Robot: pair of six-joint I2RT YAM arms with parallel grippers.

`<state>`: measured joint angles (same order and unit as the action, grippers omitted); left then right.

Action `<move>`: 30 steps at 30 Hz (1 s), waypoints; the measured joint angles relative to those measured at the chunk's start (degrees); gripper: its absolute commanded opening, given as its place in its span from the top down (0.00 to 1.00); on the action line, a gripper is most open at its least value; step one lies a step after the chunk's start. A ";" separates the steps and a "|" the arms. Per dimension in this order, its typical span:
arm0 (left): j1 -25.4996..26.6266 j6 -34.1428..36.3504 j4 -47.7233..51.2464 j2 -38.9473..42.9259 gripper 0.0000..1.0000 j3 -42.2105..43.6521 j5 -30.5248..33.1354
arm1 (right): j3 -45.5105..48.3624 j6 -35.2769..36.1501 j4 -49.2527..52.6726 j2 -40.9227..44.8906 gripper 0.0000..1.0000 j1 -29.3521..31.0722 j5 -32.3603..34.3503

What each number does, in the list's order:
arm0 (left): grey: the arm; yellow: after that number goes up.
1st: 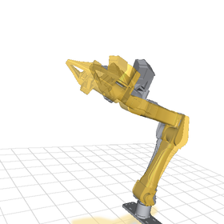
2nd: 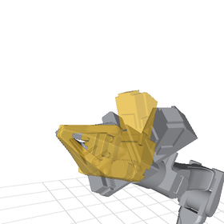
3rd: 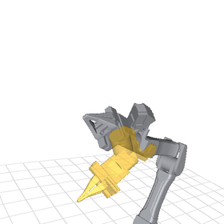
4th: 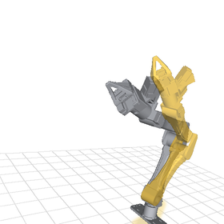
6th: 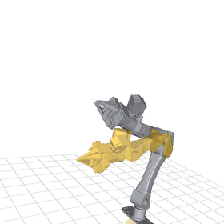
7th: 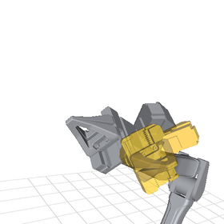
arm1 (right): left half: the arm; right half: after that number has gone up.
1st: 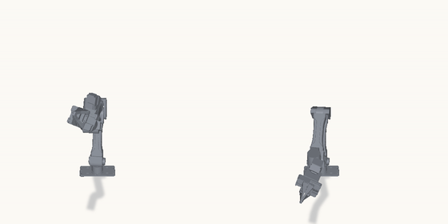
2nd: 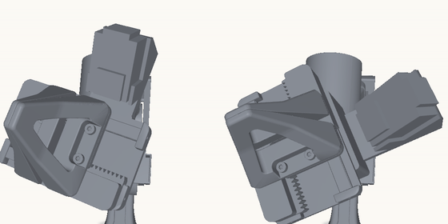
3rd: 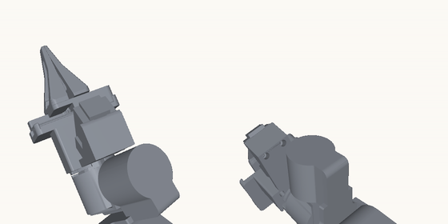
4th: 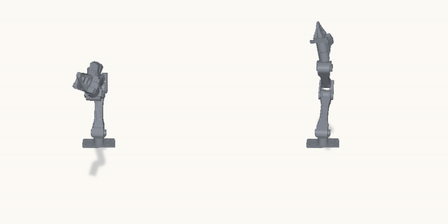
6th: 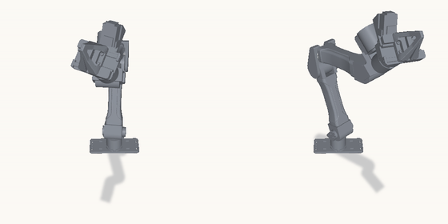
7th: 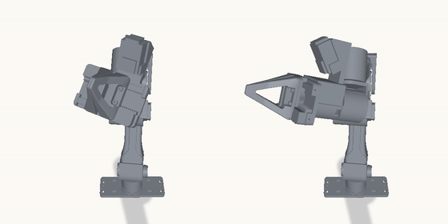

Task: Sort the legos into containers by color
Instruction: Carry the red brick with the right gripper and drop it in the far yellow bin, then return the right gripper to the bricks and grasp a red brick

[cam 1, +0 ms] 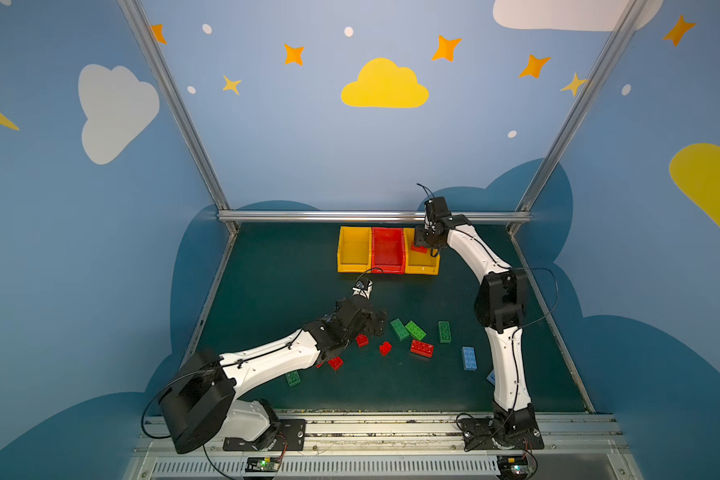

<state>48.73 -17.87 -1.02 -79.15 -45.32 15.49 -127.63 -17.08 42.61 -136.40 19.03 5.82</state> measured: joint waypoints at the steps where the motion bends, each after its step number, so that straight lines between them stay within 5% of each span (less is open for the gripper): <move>1: -0.42 0.00 0.24 -0.22 0.00 0.00 -0.13 | -0.79 0.09 0.39 -1.22 0.50 -0.17 -0.09; 3: -1.25 -0.11 0.55 -0.22 0.00 0.09 -0.44 | -1.49 0.20 0.98 -2.67 0.44 -0.44 -0.42; 6: -2.19 -0.33 0.90 0.48 0.00 0.31 -0.66 | -1.60 0.20 1.51 -3.23 0.19 -0.61 -1.20; 8: -2.49 -0.52 1.25 1.55 0.00 0.74 -0.61 | -1.81 0.76 1.64 -3.23 0.14 -0.85 -2.23; 18: -2.56 -2.89 3.13 13.40 0.00 8.44 -0.61 | 7.96 0.90 1.25 6.19 0.12 -0.24 -4.59; 23: -2.56 -5.22 4.92 25.11 0.00 15.32 -2.03 | 23.87 0.39 -0.61 22.16 0.13 2.93 -4.42; 30: -2.19 -9.92 8.52 41.22 0.00 24.09 -3.65 | 51.04 -5.38 -3.32 40.98 0.12 14.64 0.74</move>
<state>46.54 -27.79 7.51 -37.93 -21.23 11.84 -76.60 -22.46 39.29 -95.42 33.67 6.57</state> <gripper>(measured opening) 0.998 0.876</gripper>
